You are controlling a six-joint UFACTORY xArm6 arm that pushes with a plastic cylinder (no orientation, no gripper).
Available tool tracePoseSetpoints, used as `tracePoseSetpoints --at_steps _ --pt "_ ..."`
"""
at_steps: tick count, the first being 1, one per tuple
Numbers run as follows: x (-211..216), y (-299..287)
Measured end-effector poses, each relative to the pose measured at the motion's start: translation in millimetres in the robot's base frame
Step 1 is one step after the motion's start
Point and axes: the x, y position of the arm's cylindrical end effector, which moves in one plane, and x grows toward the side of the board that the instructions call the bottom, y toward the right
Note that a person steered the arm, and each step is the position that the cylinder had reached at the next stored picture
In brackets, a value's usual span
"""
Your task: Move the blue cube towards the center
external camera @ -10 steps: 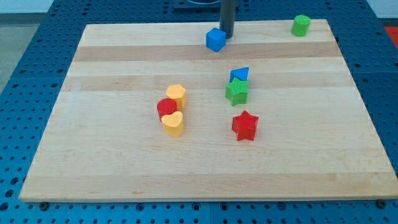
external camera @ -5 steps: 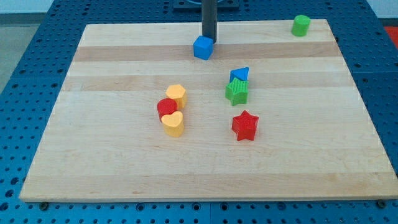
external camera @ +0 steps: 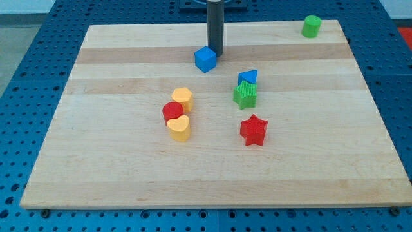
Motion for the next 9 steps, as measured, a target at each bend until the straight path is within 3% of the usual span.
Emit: tracePoseSetpoints --at_steps 4,9 --pt "1.6 -3.6" --pt "43.7 -9.4"
